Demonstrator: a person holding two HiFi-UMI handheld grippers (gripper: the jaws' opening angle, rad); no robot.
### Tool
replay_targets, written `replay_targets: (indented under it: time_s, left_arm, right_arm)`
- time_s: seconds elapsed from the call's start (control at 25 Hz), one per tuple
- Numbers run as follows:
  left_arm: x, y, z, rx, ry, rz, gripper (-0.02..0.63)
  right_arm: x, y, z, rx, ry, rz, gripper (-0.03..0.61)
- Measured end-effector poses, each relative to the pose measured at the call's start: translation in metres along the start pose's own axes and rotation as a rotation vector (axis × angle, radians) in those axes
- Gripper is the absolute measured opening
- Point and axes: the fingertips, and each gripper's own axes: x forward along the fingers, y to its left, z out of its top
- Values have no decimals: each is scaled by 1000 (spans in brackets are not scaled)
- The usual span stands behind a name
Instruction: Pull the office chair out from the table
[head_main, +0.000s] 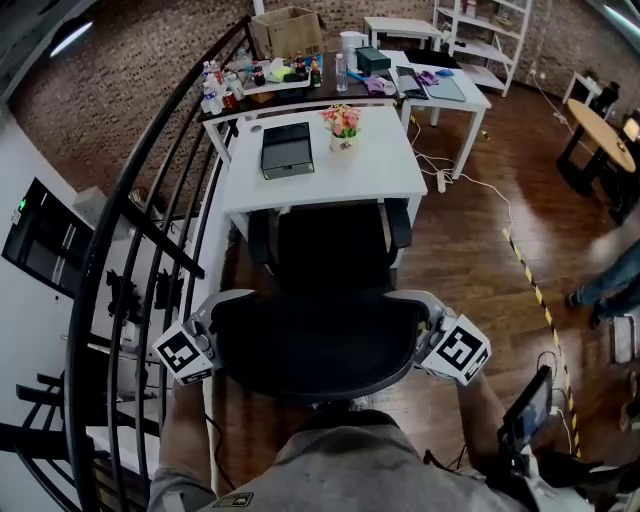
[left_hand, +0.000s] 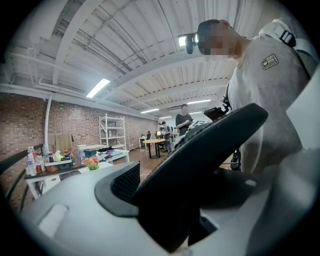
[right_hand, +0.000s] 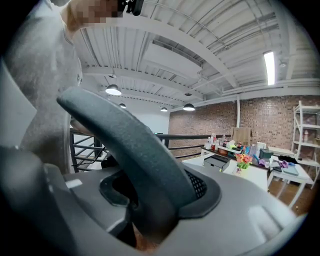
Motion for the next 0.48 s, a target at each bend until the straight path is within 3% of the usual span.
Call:
replay_targets:
  time_s: [0.48]
  left_arm:
    - [-25,-44,2,15,-9,-26,261]
  right_arm:
    - [-14,46,-2,25,26,3,215]
